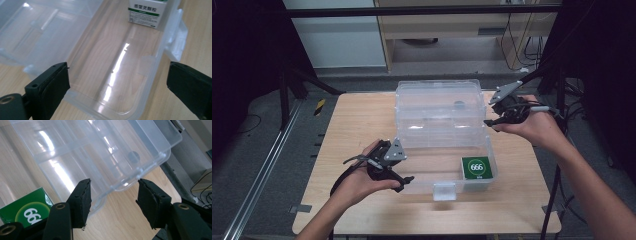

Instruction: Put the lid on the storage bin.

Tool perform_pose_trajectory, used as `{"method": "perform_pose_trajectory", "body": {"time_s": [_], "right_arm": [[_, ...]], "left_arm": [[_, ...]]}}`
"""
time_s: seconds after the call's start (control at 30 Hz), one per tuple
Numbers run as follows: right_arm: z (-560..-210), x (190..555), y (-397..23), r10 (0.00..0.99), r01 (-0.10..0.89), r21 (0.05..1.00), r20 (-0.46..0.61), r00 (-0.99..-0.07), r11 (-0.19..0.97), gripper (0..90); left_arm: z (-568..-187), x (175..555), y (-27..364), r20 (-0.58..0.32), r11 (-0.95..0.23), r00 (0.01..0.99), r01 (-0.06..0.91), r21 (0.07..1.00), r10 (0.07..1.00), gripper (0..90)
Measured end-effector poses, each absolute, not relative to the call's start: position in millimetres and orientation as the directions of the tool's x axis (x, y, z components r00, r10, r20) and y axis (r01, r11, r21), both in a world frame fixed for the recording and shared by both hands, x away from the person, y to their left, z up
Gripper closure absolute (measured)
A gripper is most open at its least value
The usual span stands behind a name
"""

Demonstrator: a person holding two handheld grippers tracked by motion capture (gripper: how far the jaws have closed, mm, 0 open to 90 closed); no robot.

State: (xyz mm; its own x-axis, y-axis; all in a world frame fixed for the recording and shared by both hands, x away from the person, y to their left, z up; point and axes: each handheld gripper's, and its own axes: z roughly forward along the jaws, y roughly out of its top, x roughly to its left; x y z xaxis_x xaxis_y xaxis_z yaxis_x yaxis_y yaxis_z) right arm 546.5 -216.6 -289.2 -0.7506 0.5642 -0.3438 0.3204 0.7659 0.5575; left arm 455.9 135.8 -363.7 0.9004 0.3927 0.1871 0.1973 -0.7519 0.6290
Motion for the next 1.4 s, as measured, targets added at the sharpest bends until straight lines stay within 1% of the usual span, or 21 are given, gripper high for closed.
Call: {"method": "perform_pose_trajectory", "body": {"time_s": [0.1, 0.17, 0.27, 0.3, 0.33, 0.37, 0.4, 0.47, 0.73, 0.87, 0.9, 0.93, 0.97, 1.0, 1.03, 1.13, 1.17, 1.2, 1.23, 1.33, 1.4], "right_arm": [[-281, 553, -202, 0.529, 0.293, 0.535, -0.362, -0.768, 0.792, 46.8], [-274, 560, -187, 0.479, 0.25, 0.509, -0.386, -0.788, 0.823, 47.0], [-273, 565, -177, 0.449, 0.233, 0.493, -0.379, -0.809, 0.838, 47.5], [-275, 571, -169, 0.412, 0.224, 0.455, -0.37, -0.833, 0.862, 48.1], [-275, 571, -169, 0.412, 0.224, 0.455, -0.37, -0.833, 0.862, 48.1], [-280, 578, -163, 0.377, 0.215, 0.408, -0.371, -0.849, 0.887, 48.2], [-280, 578, -163, 0.377, 0.215, 0.408, -0.371, -0.849, 0.887, 48.2], [-285, 583, -158, 0.345, 0.21, 0.349, -0.388, -0.854, 0.913, 48.9], [-294, 593, -152, 0.259, 0.158, 0.277, -0.38, -0.888, 0.948, 55.9], [-298, 594, -147, 0.216, 0.129, 0.239, -0.383, -0.898, 0.962, 58.8], [-299, 595, -144, 0.201, 0.119, 0.225, -0.388, -0.9, 0.967, 61.4], [-299, 595, -144, 0.201, 0.119, 0.225, -0.388, -0.9, 0.967, 61.4], [-299, 596, -141, 0.191, 0.111, 0.221, -0.381, -0.905, 0.969, 64.8], [-299, 596, -141, 0.191, 0.111, 0.221, -0.381, -0.905, 0.969, 64.8], [-300, 596, -139, 0.176, 0.102, 0.207, -0.379, -0.908, 0.973, 67.8], [-301, 596, -138, 0.16, 0.09, 0.192, -0.39, -0.907, 0.977, 70.7], [-300, 597, -138, 0.157, 0.087, 0.19, -0.395, -0.905, 0.978, 74.8], [-300, 597, -138, 0.157, 0.087, 0.19, -0.395, -0.905, 0.978, 74.8], [-300, 599, -138, 0.157, 0.088, 0.188, -0.397, -0.904, 0.978, 78.0], [-300, 600, -138, 0.152, 0.081, 0.189, -0.398, -0.905, 0.979, 79.0], [-300, 600, -138, 0.149, 0.078, 0.19, -0.397, -0.905, 0.979, 79.4]], "left_arm": [[-368, 455, 130, 0.17, -0.777, 0.921, 0.185, 0.601, 0.351, 6.0], [-372, 456, 125, 0.162, -0.793, 0.93, 0.18, 0.582, 0.329, 6.0], [-374, 458, 124, 0.138, -0.789, 0.937, 0.184, 0.587, 0.321, 7.0], [-376, 459, 123, 0.121, -0.794, 0.945, 0.181, 0.581, 0.304, 7.7], [-376, 459, 123, 0.121, -0.794, 0.945, 0.181, 0.581, 0.304, 9.6], [-378, 459, 122, 0.119, -0.802, 0.948, 0.178, 0.57, 0.295, 10.1], [-380, 459, 121, 0.123, -0.816, 0.95, 0.175, 0.551, 0.287, 10.1], [-384, 458, 121, 0.133, -0.838, 0.952, 0.171, 0.518, 0.277, 10.0], [-389, 455, 115, 0.131, -0.855, 0.958, 0.162, 0.493, 0.257, 12.6], [-392, 457, 110, 0.129, -0.872, 0.964, 0.15, 0.466, 0.234, 17.3], [-391, 457, 109, 0.13, -0.874, 0.964, 0.15, 0.462, 0.234, 21.7], [-391, 457, 109, 0.129, -0.876, 0.964, 0.15, 0.458, 0.232, 21.7], [-390, 457, 108, 0.13, -0.881, 0.965, 0.146, 0.45, 0.227, 24.1], [-390, 457, 108, 0.13, -0.881, 0.965, 0.146, 0.45, 0.227, 26.8], [-390, 457, 108, 0.123, -0.883, 0.967, 0.146, 0.447, 0.222, 29.1], [-390, 457, 108, 0.124, -0.885, 0.968, 0.141, 0.444, 0.216, 34.0], [-391, 457, 108, 0.124, -0.888, 0.969, 0.139, 0.439, 0.213, 34.3], [-391, 457, 108, 0.124, -0.888, 0.969, 0.139, 0.439, 0.213, 35.4], [-391, 457, 108, 0.128, -0.89, 0.969, 0.136, 0.435, 0.211, 36.3], [-392, 458, 108, 0.127, -0.895, 0.97, 0.136, 0.426, 0.208, 37.7], [-394, 458, 108, 0.114, -0.894, 0.972, 0.141, 0.425, 0.207, 42.2]]}}
